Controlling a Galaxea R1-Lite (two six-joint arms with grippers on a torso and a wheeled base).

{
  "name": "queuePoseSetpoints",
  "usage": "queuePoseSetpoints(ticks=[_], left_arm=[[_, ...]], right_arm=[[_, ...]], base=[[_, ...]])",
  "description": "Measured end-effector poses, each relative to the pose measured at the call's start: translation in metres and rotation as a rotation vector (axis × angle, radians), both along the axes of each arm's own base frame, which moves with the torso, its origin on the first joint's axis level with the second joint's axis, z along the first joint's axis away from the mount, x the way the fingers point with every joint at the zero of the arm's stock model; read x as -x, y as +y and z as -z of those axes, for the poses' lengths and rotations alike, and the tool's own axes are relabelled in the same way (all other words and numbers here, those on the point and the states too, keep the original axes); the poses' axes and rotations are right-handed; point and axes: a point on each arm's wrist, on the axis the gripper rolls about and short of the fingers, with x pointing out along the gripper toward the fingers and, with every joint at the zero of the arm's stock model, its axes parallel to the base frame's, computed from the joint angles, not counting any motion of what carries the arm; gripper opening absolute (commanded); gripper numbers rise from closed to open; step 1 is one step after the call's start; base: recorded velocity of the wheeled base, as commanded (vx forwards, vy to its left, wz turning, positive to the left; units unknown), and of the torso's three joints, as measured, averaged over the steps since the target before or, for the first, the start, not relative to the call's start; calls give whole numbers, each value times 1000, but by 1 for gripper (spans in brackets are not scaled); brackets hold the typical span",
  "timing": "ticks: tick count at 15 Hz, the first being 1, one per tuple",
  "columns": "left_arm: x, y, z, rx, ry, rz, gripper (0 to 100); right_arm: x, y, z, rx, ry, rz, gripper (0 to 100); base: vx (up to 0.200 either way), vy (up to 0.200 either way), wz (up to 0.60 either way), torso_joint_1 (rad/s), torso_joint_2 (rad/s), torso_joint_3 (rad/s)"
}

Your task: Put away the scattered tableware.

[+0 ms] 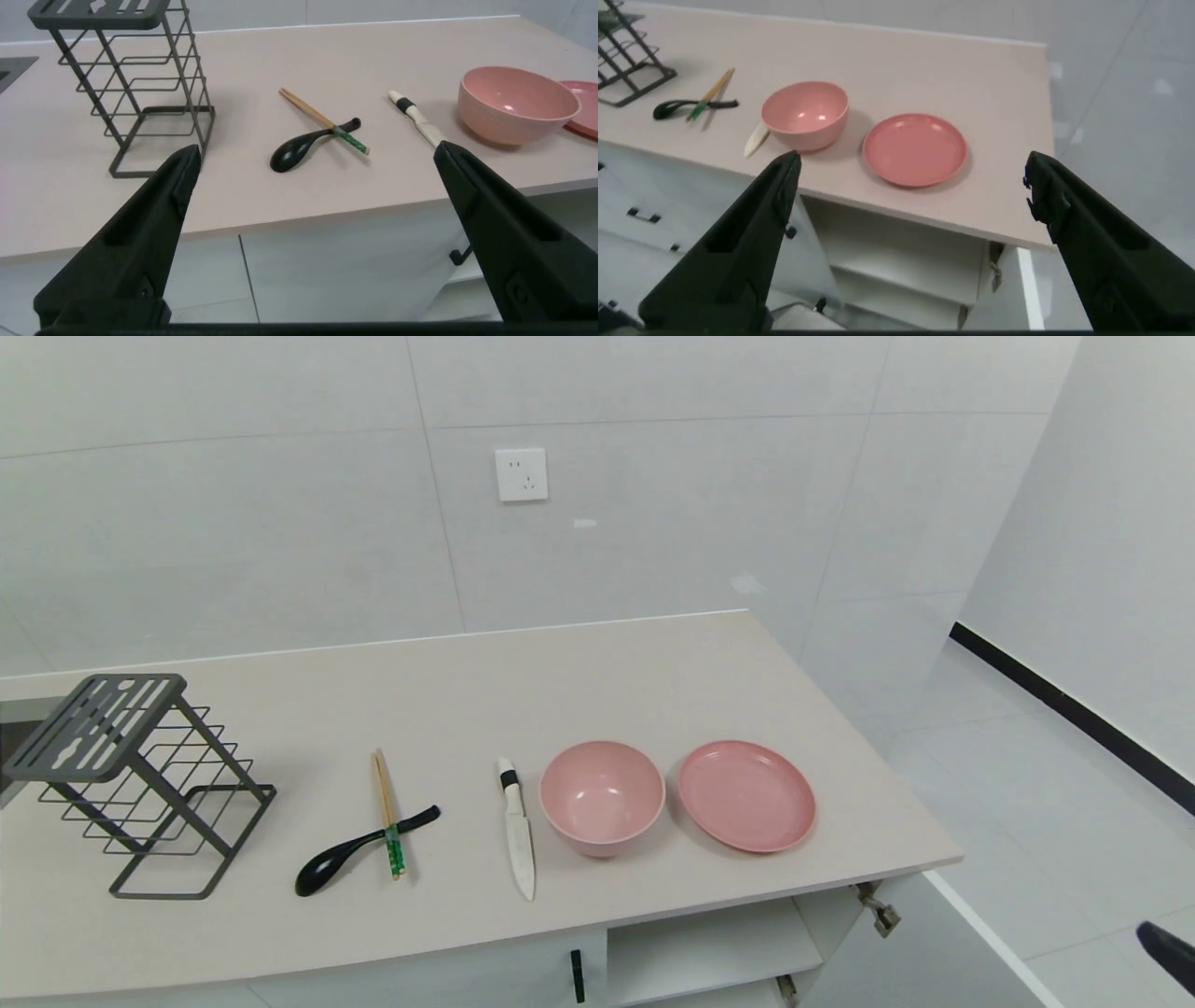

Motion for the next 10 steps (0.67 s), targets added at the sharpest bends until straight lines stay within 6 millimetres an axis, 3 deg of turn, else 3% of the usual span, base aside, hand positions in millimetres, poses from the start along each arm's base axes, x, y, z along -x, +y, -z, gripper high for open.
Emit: queuePoseSetpoints(ticks=[10], left_arm=[[0, 0, 0, -1, 0, 1, 100]], right_arm=[[-78, 4, -9, 22, 236, -70, 100]], base=[[0, 0, 0, 0, 0, 0]])
